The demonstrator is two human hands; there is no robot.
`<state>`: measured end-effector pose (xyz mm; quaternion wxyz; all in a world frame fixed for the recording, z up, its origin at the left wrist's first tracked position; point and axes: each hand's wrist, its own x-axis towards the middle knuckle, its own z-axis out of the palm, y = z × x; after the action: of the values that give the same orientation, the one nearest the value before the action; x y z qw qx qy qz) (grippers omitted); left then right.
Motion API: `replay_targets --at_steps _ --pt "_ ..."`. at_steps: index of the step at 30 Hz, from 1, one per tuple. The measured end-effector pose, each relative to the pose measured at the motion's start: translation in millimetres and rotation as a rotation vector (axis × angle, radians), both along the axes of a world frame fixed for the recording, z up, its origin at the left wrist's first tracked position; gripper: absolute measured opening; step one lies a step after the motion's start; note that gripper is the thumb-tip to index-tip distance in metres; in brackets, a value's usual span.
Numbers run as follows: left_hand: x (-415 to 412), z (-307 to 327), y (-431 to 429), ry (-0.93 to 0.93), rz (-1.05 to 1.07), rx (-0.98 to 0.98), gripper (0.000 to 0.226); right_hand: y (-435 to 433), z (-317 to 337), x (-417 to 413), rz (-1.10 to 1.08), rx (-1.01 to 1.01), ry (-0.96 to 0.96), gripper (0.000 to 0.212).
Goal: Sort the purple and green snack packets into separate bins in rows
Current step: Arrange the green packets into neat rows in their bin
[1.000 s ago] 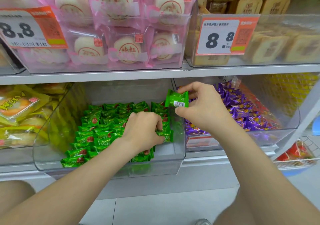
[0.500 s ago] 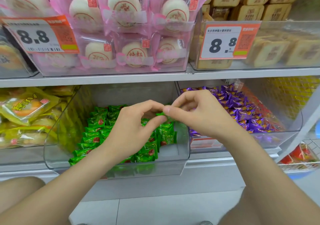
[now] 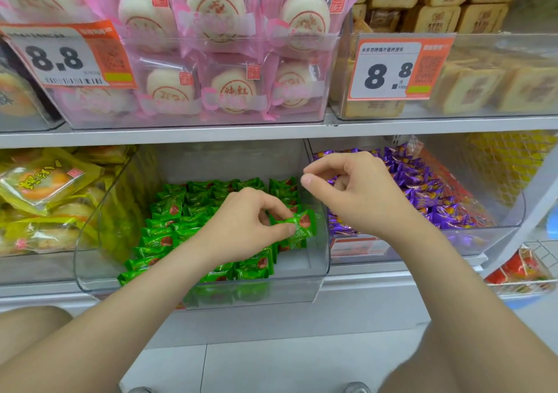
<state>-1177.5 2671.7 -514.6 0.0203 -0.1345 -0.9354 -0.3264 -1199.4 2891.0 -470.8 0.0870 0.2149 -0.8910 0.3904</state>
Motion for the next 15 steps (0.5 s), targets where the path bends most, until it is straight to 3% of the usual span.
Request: replay_targets --at_steps 6,15 --pt "-13.2 -22.9 13.6 0.035 -0.031 -0.303 0.021 -3.8 -7.4 -5.5 -0.008 0.014 -0.002 0.014" --pt "-16.7 -30.6 15.2 0.070 -0.051 -0.359 0.016 -3.8 -7.0 -5.4 -0.002 0.025 -0.002 0.014"
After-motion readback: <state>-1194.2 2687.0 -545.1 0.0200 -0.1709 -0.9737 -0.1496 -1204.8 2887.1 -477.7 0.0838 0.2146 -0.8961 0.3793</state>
